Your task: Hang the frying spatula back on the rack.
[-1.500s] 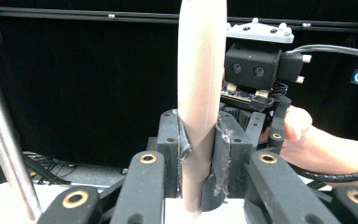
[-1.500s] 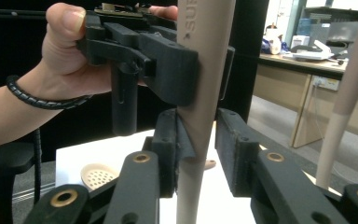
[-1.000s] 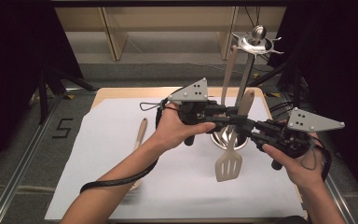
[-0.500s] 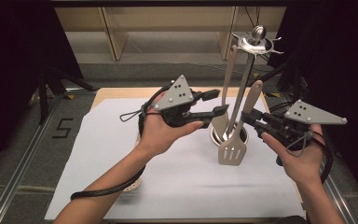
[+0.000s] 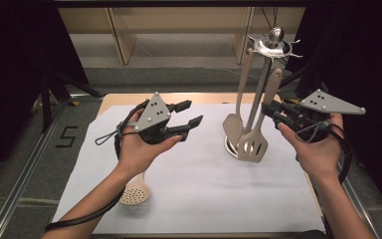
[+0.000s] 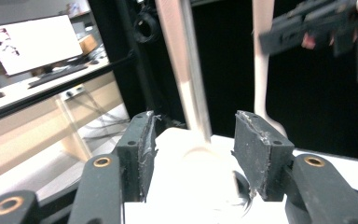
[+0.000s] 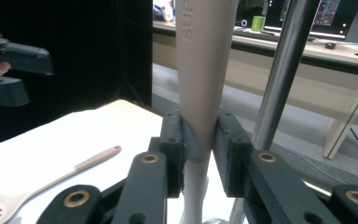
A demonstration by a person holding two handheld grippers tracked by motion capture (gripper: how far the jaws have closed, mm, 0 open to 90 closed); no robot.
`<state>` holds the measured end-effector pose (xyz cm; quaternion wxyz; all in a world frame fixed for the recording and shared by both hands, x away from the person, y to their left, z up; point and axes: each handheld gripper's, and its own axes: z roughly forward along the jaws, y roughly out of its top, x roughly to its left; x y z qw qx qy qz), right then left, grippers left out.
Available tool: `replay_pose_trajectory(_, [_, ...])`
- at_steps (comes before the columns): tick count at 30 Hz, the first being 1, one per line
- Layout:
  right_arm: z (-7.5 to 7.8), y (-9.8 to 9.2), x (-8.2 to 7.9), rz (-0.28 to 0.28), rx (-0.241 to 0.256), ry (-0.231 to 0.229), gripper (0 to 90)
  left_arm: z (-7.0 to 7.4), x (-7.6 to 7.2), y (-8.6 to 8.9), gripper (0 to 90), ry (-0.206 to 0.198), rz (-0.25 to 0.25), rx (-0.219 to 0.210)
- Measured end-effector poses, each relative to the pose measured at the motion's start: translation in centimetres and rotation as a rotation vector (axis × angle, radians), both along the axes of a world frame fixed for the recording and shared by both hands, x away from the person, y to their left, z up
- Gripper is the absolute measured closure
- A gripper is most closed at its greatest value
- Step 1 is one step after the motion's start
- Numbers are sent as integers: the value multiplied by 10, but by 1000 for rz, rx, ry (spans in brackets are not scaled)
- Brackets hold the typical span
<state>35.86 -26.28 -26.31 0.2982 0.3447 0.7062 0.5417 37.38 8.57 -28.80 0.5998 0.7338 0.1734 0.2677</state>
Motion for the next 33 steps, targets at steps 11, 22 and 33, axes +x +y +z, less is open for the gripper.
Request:
replay_pose_trajectory(11, [3, 0, 19, -19, -12, 31, 754, -22, -2, 42, 473, 49, 82, -5])
replay_pose_trajectory(22, [8, -2, 33, 14, -34, 52, 754, -30, -1, 46, 473, 67, 95, -26])
replay_pose_trajectory(33, [8, -3, 42, 9, -11, 98, 754, -31, -1, 42, 473, 66, 85, -26])
